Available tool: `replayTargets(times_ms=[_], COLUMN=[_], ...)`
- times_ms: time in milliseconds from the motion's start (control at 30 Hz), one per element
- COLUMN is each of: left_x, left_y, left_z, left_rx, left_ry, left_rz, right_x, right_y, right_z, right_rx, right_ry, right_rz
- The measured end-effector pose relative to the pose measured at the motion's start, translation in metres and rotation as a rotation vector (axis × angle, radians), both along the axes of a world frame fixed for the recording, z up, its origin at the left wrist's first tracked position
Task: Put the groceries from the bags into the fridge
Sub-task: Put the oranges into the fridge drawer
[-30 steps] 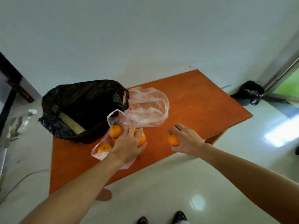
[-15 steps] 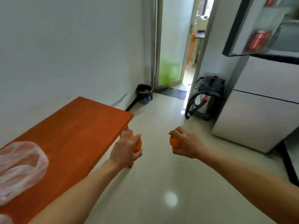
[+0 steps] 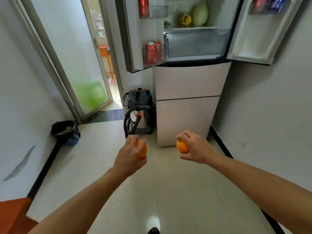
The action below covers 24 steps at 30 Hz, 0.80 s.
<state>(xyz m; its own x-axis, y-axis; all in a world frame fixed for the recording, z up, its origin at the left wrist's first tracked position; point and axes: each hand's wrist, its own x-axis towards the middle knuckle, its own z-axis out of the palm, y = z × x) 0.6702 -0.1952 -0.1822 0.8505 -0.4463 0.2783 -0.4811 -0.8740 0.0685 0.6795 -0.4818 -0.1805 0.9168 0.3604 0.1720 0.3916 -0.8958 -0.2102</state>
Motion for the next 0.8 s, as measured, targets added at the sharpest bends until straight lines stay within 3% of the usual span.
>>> replayTargets(times_ms=[433, 800], left_x=[0.283, 0.481], left_y=[-0.151, -0.302], left_z=[0.053, 0.115], left_rx=[-0.057, -0.14], left_ry=[-0.111, -0.244], left_rz=[-0.345, -0.358], right_x=[0.177, 0.381], right_y=[-0.13, -0.271], right_z=[0.034, 0.088], right_rx=[0.04, 0.07], right_ry=[-0.052, -0.197], right_rz=[-0.369, -0.403])
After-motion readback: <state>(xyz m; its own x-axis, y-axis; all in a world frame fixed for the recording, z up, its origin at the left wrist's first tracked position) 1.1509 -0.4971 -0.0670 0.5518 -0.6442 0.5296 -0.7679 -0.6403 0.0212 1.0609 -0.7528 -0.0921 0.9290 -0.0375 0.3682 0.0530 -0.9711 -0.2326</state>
